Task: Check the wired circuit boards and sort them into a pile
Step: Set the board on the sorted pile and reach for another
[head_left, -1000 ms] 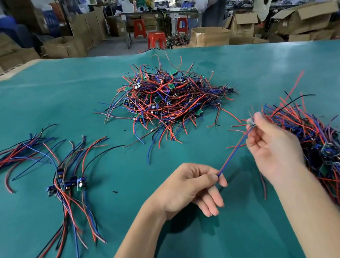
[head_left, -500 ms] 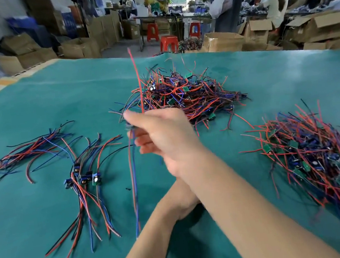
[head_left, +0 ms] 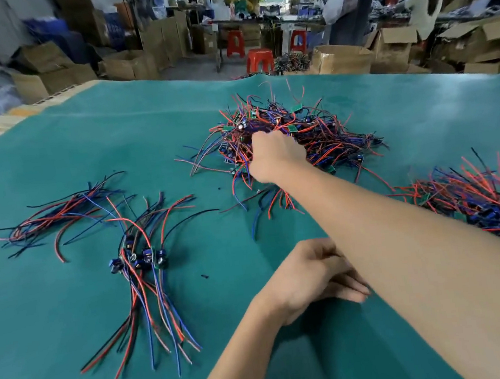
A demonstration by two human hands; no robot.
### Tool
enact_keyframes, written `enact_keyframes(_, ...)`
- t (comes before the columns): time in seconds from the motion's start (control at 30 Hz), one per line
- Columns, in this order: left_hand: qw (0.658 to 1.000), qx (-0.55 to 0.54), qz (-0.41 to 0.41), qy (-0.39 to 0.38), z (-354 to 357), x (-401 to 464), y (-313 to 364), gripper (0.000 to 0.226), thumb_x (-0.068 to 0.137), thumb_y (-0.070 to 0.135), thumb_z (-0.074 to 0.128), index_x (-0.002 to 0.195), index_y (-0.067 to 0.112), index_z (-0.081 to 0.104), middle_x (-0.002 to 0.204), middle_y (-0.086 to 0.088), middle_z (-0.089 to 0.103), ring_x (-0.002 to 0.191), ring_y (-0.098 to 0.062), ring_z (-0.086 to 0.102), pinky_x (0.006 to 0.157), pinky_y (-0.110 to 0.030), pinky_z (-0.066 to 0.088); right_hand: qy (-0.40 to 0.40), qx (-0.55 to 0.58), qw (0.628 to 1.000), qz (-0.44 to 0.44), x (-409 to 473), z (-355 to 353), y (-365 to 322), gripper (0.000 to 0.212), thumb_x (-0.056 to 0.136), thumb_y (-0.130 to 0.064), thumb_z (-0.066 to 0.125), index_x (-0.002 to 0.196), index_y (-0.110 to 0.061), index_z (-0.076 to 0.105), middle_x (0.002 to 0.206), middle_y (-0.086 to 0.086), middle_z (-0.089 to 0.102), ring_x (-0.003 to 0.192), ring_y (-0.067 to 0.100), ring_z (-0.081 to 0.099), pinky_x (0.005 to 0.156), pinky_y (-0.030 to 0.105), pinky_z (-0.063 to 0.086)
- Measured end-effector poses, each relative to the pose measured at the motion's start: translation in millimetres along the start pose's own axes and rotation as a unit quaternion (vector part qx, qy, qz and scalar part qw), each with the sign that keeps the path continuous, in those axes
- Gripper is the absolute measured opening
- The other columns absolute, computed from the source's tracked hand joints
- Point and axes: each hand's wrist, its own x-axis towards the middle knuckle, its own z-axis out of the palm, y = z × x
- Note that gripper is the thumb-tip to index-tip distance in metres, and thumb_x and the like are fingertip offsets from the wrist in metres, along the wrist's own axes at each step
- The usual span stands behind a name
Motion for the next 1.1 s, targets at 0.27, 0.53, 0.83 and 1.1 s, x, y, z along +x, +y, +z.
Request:
enact_keyframes(0.27,0.996,-0.066,-0.005,-0.059,0.5,-9.7,10.1,0.015,0.1,0.0,0.05,0.103,0.003,0.064,0.091,-0.012,0.071,0.087,-0.027,0.069,0.084,-0.039,0.057,0.058,0.203,0.977,0.016,-16.8,-2.2,32.2,0.017,0.086,-0.023,0.072,0.1,-0.028,0.077,0.103,0.004,0.074,0.099,0.03,0.067,0.078,0.032,0.051)
enact_keyframes(0.53,0.985,-0.166,-0.002,-0.053,0.5,-8.9,12.7,0.017,0.1,-0.004,0.044,0.107,-0.002,0.059,0.085,-0.02,0.066,0.067,-0.021,0.069,0.064,-0.025,0.058,-0.034,0.782,0.622,0.021,-107.3,-65.6,95.6,0.018,0.079,-0.017,0.077,0.096,-0.011,0.078,0.076,0.002,0.069,0.06,0.007,0.056,0.053,0.017,0.043)
enact_keyframes(0.83,0.977,-0.214,-0.01,-0.016,0.4,-5.7,17.3,0.045,0.095,0.048,0.048,0.079,0.013,0.071,0.084,-0.018,0.067,0.069,-0.024,0.065,0.063,-0.029,0.055,-0.093,0.758,0.626,0.158,-162.2,-5.7,118.9,0.015,0.073,-0.011,0.065,0.088,-0.008,0.067,0.082,0.011,0.072,0.046,0.007,0.045,0.04,0.018,0.028)
enact_keyframes(1.1,0.989,-0.137,0.047,-0.011,3.7,-11.7,10.8,0.025,0.093,0.029,0.061,0.09,0.004,0.064,0.075,-0.012,0.065,0.062,-0.019,0.062,0.058,-0.026,0.053,-0.092,0.759,0.609,0.212,-158.8,8.2,120.5,0.014,0.057,-0.018,0.085,0.068,-0.015,0.078,0.06,0.004,0.059,0.043,0.012,0.046,0.039,0.021,0.033)
